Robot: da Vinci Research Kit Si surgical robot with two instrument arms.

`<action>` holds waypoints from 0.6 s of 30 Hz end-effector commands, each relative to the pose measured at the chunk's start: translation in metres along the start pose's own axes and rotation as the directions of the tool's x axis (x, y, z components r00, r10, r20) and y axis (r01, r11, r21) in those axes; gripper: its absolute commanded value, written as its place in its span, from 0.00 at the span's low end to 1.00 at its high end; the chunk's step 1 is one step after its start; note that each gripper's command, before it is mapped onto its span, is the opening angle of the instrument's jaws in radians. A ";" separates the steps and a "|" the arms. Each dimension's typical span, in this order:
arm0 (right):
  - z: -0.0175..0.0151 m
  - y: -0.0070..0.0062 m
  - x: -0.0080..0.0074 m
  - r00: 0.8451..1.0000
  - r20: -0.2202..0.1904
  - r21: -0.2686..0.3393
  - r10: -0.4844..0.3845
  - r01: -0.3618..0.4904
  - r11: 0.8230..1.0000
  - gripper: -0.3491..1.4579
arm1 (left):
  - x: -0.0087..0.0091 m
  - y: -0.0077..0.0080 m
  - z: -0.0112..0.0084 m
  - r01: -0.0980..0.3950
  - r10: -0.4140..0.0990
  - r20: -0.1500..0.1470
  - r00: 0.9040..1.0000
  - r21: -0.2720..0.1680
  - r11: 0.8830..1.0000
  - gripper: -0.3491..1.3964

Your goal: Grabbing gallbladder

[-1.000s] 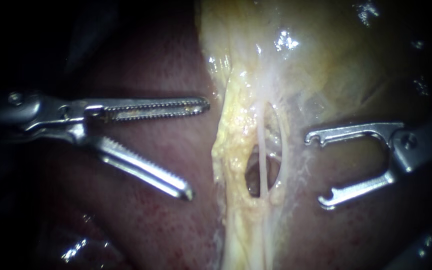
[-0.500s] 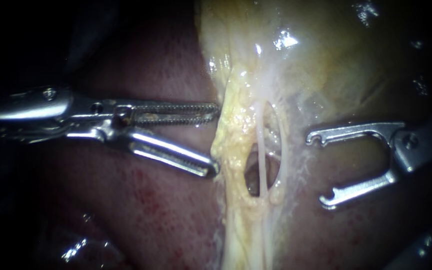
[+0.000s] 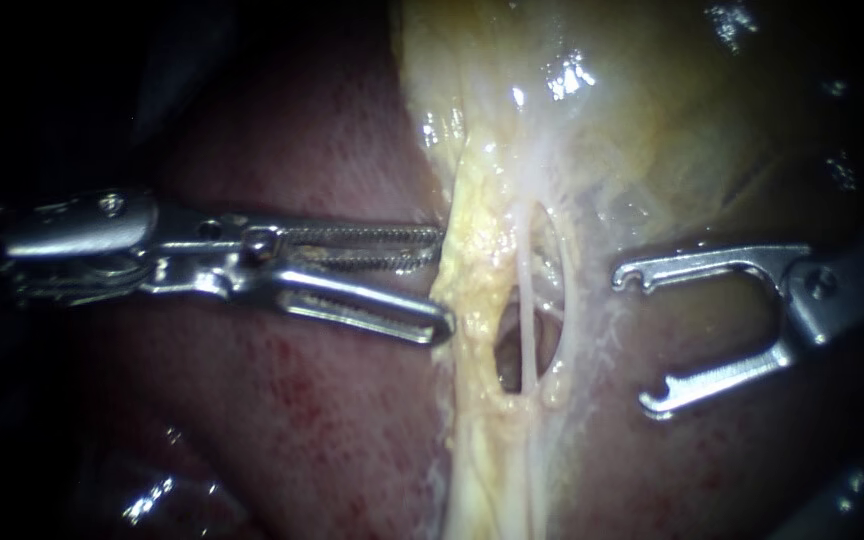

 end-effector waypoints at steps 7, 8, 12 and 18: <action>-0.0001 0.0000 -0.0001 1.000 0.000 0.001 0.000 0.000 1.000 0.49 | -0.0001 -0.0001 0.0001 0.050 -0.050 -0.002 0.999 -0.032 0.998 0.06; -0.0001 0.0000 -0.0001 1.000 0.000 0.001 0.000 0.000 1.000 0.49 | -0.0001 -0.0001 0.0000 0.057 -0.057 -0.001 0.998 -0.034 0.998 0.00; -0.0001 0.0000 -0.0001 1.000 0.000 0.001 0.000 0.000 1.000 0.49 | -0.0002 -0.0001 -0.0001 0.072 -0.072 -0.003 0.997 -0.043 0.996 0.00; -0.0001 -0.0001 -0.0001 1.000 0.000 0.001 -0.001 0.001 1.000 0.49 | -0.0002 -0.0001 -0.0002 0.075 -0.075 -0.001 0.997 -0.048 0.996 0.00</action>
